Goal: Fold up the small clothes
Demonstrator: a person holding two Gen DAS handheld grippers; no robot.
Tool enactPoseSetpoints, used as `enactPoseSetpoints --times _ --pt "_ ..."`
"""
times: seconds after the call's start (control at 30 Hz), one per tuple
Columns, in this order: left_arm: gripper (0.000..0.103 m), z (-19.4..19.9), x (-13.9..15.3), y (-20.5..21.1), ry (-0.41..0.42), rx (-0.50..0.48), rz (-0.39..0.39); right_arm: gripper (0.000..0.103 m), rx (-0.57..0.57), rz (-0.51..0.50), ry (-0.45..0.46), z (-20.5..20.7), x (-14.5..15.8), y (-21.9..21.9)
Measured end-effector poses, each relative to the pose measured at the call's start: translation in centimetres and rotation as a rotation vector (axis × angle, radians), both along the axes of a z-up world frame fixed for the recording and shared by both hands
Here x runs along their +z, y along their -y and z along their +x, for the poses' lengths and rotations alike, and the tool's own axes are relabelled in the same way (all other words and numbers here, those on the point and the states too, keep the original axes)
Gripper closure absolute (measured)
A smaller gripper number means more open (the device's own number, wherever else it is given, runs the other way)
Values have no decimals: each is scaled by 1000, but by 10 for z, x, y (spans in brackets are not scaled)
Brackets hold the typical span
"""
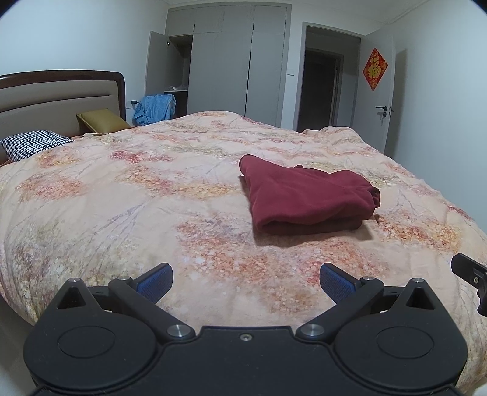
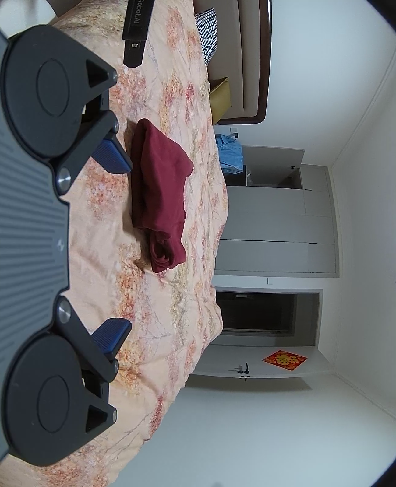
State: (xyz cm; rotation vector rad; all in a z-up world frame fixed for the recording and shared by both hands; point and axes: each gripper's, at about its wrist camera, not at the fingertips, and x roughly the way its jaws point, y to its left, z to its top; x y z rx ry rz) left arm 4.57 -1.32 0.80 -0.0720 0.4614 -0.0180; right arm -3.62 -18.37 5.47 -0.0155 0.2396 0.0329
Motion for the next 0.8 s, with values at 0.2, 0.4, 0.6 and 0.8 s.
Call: enactPoseSetpoints --times 0.2,0.4,0.6,0.8 --pt "1 0 0 -1 1 3 -1 0 -2 1 0 0 -1 1" --pt "1 -1 0 -1 -1 6 -1 0 -2 2 -1 0 -1 1" --pt "1 -1 0 -2 -3 5 1 0 -3 3 -2 0 -1 1" --pt "1 -1 -2 -2 -7 9 1 0 -2 4 -2 -1 -1 1"
